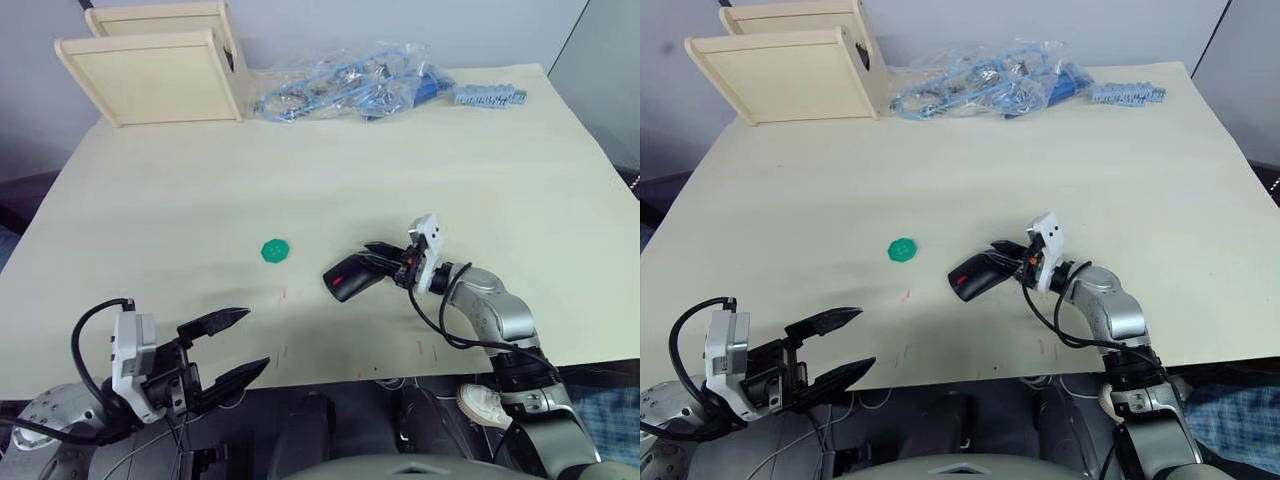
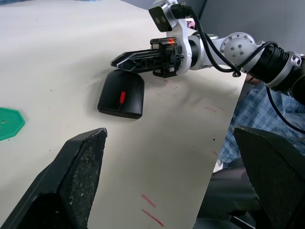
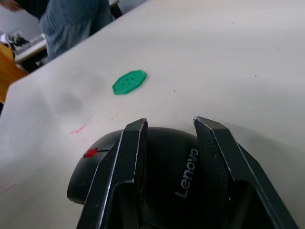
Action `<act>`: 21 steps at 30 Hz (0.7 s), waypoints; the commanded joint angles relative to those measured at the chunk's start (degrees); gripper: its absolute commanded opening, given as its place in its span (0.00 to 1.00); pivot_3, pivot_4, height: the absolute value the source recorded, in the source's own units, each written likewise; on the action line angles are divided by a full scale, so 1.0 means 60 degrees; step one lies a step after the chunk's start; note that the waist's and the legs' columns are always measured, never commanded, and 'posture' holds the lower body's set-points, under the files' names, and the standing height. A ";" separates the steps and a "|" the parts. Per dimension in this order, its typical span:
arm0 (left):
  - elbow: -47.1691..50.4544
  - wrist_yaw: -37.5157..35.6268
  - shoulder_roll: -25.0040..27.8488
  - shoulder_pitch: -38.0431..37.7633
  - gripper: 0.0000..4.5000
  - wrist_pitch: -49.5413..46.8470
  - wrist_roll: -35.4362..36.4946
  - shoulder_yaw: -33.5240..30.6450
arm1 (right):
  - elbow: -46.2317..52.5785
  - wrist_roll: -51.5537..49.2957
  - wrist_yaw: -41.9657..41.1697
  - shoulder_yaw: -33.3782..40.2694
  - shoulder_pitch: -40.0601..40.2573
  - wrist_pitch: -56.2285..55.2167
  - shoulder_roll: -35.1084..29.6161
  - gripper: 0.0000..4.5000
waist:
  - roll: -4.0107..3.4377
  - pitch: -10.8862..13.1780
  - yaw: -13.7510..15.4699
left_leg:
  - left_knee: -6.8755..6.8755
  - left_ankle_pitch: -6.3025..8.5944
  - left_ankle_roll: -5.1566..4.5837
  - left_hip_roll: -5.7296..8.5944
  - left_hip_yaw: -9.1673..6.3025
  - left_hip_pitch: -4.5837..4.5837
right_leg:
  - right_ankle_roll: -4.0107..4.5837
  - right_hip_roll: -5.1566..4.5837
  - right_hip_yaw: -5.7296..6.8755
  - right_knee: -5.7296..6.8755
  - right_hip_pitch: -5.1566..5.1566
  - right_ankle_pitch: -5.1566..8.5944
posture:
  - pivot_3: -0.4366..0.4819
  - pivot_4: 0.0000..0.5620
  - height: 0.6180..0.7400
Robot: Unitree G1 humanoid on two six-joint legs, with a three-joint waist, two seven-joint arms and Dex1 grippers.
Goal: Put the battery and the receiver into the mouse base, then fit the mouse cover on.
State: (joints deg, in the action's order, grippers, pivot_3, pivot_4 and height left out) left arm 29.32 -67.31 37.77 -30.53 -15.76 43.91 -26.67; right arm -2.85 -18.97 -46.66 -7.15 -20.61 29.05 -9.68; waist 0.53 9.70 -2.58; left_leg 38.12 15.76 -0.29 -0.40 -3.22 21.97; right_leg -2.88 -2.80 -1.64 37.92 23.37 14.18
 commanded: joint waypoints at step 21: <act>-0.0014 0.2099 -0.0589 0.0076 1.00 -0.0757 0.0135 -0.0271 | 0.2970 -0.1393 -0.0285 0.0853 0.1904 -0.1036 -0.1167 0.36 | 0.0042 -0.0099 0.0086 | -0.0075 0.0000 0.0000 -0.0015 -0.0016 -0.0038 | 0.0039 0.0003 0.0013 -0.0015 -0.0021 0.0030 | 0.48 0.27 1.00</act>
State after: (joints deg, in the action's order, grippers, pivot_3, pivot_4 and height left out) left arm 27.62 -55.75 34.51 -29.46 -20.27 44.16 -26.78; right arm 11.57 -25.78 -47.07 -3.85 -10.26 22.41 -15.11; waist 0.78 9.10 -2.06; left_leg 37.68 15.76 -0.29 -0.47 -3.31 21.75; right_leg -2.65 -2.79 -1.56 37.81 23.24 14.35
